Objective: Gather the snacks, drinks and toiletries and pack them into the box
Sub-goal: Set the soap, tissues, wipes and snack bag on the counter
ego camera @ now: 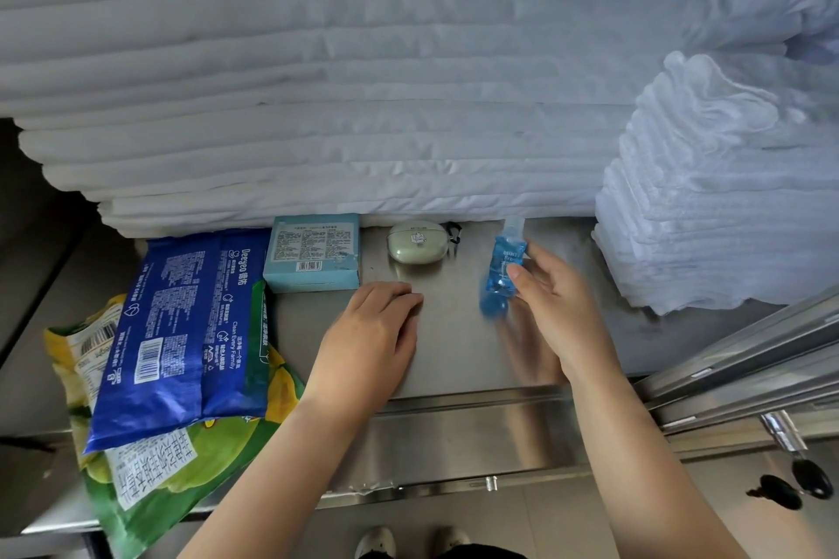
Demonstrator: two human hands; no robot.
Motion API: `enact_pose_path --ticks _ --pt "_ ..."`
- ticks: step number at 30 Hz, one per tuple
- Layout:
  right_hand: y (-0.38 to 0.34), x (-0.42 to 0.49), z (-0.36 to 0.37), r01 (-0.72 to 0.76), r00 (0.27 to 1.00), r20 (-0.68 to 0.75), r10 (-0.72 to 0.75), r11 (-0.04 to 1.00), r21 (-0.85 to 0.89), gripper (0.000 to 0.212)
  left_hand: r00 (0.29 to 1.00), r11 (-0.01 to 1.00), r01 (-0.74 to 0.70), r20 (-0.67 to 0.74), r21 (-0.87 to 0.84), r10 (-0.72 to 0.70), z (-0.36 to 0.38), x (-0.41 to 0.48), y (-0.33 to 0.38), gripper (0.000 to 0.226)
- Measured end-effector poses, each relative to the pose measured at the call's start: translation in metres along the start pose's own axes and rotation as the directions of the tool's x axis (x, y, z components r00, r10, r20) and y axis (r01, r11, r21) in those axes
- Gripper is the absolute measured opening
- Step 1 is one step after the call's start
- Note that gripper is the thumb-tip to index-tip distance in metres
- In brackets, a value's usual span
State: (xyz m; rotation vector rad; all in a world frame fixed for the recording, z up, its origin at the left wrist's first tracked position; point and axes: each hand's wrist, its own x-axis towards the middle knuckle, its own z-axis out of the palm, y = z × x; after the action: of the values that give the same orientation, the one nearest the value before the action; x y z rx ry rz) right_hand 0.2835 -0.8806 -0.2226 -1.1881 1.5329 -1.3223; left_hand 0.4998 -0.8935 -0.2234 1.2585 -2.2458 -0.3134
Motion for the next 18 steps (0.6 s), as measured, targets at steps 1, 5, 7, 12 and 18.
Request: enact_pose_path --ticks 1,5,7,12,18 --pt "0.001 0.000 0.000 0.005 1.000 0.005 -0.005 1.000 0.001 0.032 1.000 1.000 0.000 0.002 -0.001 0.000 0.000 0.000 0.000 0.022" --pt "0.001 0.003 0.002 0.037 0.999 0.003 -0.037 0.999 -0.032 0.033 1.000 1.000 0.004 0.014 0.001 -0.004 -0.001 -0.001 0.001 0.022" --pt "-0.001 0.008 0.006 0.077 0.997 -0.017 -0.079 0.993 -0.087 0.036 1.000 1.000 0.004 0.016 0.002 -0.004 -0.002 0.000 0.001 0.022" --pt "-0.002 0.027 0.016 0.145 0.986 -0.034 -0.164 0.937 -0.317 0.040 1.000 1.000 -0.005 0.018 0.011 0.005 -0.002 0.000 0.001 0.022" --pt "0.000 0.040 0.020 0.174 0.977 -0.043 -0.210 0.895 -0.410 0.041 1.000 1.000 0.003 0.018 0.003 -0.003 -0.002 0.000 0.001 0.022"
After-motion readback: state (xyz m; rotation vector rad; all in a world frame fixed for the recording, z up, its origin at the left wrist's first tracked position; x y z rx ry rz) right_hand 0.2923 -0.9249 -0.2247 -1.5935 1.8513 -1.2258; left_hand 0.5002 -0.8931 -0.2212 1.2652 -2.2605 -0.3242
